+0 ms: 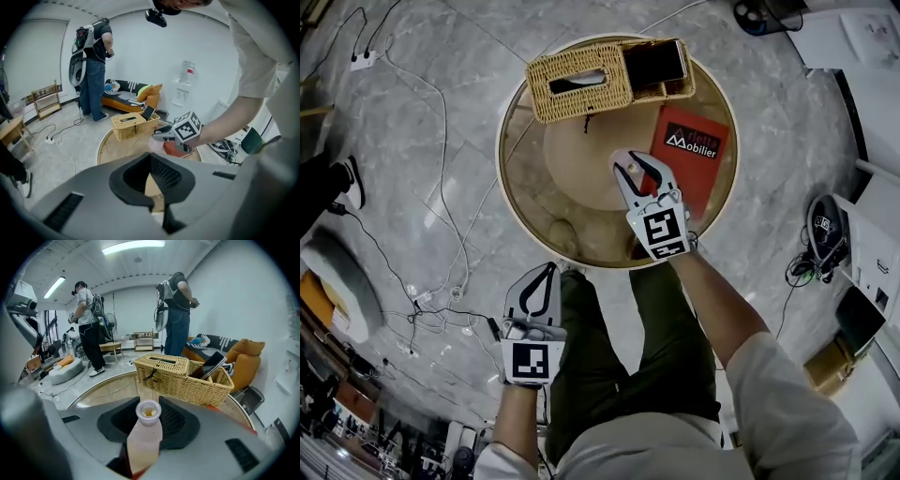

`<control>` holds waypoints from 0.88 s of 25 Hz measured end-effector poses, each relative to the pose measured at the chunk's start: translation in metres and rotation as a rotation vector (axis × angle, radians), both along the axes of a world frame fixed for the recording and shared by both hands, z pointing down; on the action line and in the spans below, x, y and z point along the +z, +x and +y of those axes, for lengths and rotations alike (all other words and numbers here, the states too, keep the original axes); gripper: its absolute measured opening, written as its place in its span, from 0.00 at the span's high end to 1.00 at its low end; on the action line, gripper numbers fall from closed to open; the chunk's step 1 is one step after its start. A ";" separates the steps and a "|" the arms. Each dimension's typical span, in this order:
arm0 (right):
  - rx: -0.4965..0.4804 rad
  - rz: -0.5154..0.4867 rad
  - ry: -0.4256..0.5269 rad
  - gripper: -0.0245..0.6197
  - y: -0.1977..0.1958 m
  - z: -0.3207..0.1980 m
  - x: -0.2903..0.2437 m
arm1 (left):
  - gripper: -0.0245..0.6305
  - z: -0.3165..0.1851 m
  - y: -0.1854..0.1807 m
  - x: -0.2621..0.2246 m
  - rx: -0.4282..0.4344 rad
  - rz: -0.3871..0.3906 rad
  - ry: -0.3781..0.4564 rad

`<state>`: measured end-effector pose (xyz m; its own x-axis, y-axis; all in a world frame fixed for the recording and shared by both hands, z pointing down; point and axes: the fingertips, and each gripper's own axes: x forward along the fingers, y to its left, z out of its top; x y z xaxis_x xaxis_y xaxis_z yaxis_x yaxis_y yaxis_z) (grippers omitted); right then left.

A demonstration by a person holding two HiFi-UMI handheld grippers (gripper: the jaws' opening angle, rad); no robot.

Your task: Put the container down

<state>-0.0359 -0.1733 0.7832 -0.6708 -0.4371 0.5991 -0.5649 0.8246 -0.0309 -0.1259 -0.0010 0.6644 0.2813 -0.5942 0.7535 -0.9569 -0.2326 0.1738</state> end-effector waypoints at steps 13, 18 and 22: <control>0.007 0.004 0.013 0.74 -0.022 -0.019 0.022 | 0.95 0.015 -0.005 0.023 -0.024 0.017 -0.049; 0.005 0.009 0.020 0.73 -0.021 -0.016 0.023 | 0.95 0.017 -0.006 0.024 -0.027 0.018 -0.048; 0.005 0.007 0.029 0.73 -0.021 -0.015 0.023 | 0.95 0.016 -0.009 0.024 -0.031 0.016 -0.051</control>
<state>-0.0565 -0.1883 0.8064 -0.6646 -0.4575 0.5907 -0.5691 0.8223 -0.0034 -0.1347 0.0152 0.6880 0.2752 -0.5637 0.7788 -0.9606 -0.1932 0.1996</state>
